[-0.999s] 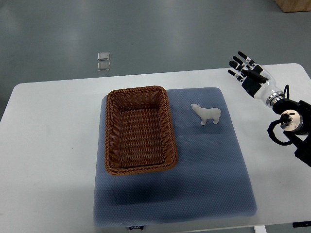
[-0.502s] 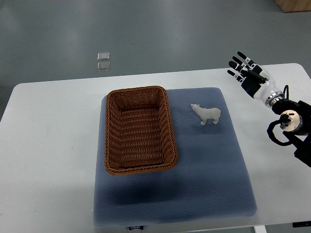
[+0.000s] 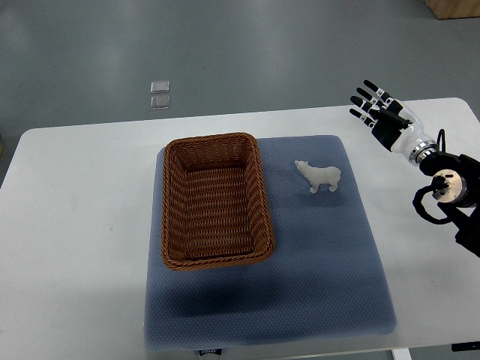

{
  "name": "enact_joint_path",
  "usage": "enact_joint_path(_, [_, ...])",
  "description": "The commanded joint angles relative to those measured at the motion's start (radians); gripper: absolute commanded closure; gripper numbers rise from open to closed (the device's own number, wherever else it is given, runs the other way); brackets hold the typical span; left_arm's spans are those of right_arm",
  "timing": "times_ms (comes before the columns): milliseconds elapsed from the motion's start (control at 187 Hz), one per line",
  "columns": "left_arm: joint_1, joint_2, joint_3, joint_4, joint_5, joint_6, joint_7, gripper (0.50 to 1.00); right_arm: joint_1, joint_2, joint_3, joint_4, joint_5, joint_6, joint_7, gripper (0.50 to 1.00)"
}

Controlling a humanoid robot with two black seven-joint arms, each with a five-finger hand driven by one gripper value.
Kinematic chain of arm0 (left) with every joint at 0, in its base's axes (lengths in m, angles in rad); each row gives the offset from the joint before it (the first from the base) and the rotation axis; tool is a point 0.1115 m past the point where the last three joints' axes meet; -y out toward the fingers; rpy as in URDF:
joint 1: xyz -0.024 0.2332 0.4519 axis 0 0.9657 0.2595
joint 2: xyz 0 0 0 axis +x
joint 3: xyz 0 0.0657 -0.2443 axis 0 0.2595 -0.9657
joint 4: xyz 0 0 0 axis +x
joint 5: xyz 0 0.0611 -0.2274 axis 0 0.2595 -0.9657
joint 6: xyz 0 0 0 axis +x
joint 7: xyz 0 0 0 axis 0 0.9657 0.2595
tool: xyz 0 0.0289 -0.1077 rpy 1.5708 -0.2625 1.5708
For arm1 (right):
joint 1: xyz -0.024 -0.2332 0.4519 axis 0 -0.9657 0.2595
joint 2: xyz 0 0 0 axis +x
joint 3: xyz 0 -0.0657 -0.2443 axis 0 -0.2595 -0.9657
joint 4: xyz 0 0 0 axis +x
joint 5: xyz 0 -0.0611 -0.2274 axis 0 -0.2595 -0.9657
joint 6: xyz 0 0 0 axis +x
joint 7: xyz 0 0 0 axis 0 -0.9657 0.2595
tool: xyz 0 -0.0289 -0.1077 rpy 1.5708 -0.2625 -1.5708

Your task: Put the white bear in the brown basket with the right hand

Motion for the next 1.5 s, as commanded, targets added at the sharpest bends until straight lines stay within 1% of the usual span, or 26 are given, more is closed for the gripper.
enact_joint_path(0, [0.001, 0.0, -0.001, 0.0, 0.0, 0.0, -0.001, 0.5, 0.0, -0.002, 0.002, 0.002, -0.002, 0.002, -0.001, 0.568])
enact_joint_path(385, [0.0, 0.0, 0.001, 0.0, 0.0, 0.0, 0.0, 0.5, 0.0, -0.013, 0.0, 0.012, -0.005, 0.0, 0.0, 0.568])
enact_joint_path(529, [0.0, 0.0, 0.001, 0.0, 0.0, 0.0, 0.0, 0.5, 0.003, -0.017, -0.009, 0.015, -0.043, 0.014, 0.0, 0.568])
enact_joint_path(689, [0.0, 0.0, -0.001, 0.0, 0.0, 0.0, 0.0, 0.5, 0.006, -0.025, -0.011, 0.016, -0.238, 0.072, 0.003, 0.572])
enact_joint_path(770, [0.0, 0.0, 0.001, 0.0, 0.0, 0.0, 0.0, 0.5, 0.006, -0.034, -0.009, 0.022, -0.347, 0.098, 0.02, 0.572])
enact_joint_path(892, [0.001, 0.0, 0.001, 0.0, 0.001, 0.0, 0.0, 0.5, 0.006, -0.073, -0.011, 0.081, -0.518, 0.12, 0.045, 0.572])
enact_joint_path(1069, [0.0, 0.0, 0.001, 0.0, 0.0, 0.0, 0.0, 0.5, 0.034, -0.105, -0.014, 0.174, -0.721, 0.12, 0.046, 0.574])
enact_joint_path(1218, [0.0, 0.0, -0.001, 0.0, 0.0, 0.0, -0.001, 0.5, 0.045, -0.114, -0.017, 0.219, -0.951, 0.118, 0.048, 0.576])
enact_joint_path(1293, [0.0, 0.0, 0.001, 0.0, 0.0, 0.0, 0.0, 0.5, 0.045, -0.112, -0.02, 0.242, -1.097, 0.112, 0.062, 0.579])
enact_joint_path(1357, [0.0, 0.0, 0.001, 0.0, 0.0, 0.0, 0.0, 0.5, 0.045, -0.114, -0.031, 0.252, -1.158, 0.108, 0.068, 0.585])
enact_joint_path(1422, [0.0, 0.0, -0.001, 0.0, 0.0, 0.0, 0.0, 0.5, 0.043, -0.114, -0.043, 0.254, -1.204, 0.094, 0.068, 0.595])
enact_joint_path(1496, [0.0, 0.0, -0.001, 0.0, 0.0, 0.0, 0.0, 0.5, 0.038, -0.114, -0.063, 0.26, -1.241, 0.051, 0.065, 0.603])
